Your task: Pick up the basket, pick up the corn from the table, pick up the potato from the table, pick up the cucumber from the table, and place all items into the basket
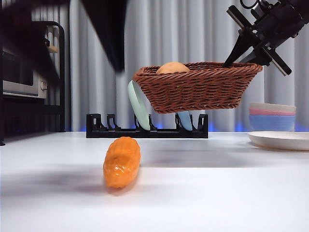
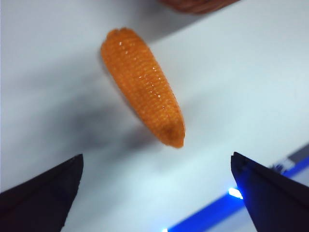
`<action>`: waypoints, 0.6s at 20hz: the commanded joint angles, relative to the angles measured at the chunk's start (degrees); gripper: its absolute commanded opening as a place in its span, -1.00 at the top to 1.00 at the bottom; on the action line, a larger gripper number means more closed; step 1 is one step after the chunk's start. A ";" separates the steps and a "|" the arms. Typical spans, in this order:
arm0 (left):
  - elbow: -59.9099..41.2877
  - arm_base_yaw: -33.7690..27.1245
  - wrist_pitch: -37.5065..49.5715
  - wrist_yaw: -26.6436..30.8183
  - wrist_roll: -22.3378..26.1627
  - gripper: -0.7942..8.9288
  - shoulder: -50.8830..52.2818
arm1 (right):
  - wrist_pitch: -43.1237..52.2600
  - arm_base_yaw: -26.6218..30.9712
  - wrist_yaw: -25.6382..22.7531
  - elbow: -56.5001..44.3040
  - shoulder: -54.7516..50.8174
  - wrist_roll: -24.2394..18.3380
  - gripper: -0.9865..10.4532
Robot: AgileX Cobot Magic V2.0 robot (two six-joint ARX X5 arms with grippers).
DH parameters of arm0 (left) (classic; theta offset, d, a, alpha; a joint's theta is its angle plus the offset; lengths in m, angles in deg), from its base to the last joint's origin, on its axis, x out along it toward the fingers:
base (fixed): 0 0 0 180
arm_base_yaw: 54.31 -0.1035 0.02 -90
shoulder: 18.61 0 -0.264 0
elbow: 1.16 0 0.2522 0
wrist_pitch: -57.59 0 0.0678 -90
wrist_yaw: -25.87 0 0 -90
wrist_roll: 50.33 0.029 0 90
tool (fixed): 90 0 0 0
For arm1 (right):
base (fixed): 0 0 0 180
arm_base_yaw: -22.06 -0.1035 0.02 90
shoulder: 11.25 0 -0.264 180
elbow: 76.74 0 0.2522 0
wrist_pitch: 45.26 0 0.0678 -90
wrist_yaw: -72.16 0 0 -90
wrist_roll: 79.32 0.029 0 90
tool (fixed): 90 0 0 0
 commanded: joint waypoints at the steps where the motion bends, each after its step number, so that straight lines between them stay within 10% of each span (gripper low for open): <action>1: -4.17 -1.92 9.53 -2.36 -3.45 -0.27 -1.27 | 1.07 0.04 1.51 0.28 0.07 0.35 0.85; 12: -4.42 -7.15 21.62 -3.48 -1.20 -0.24 -19.52 | 1.05 0.04 1.53 0.28 0.04 0.15 0.85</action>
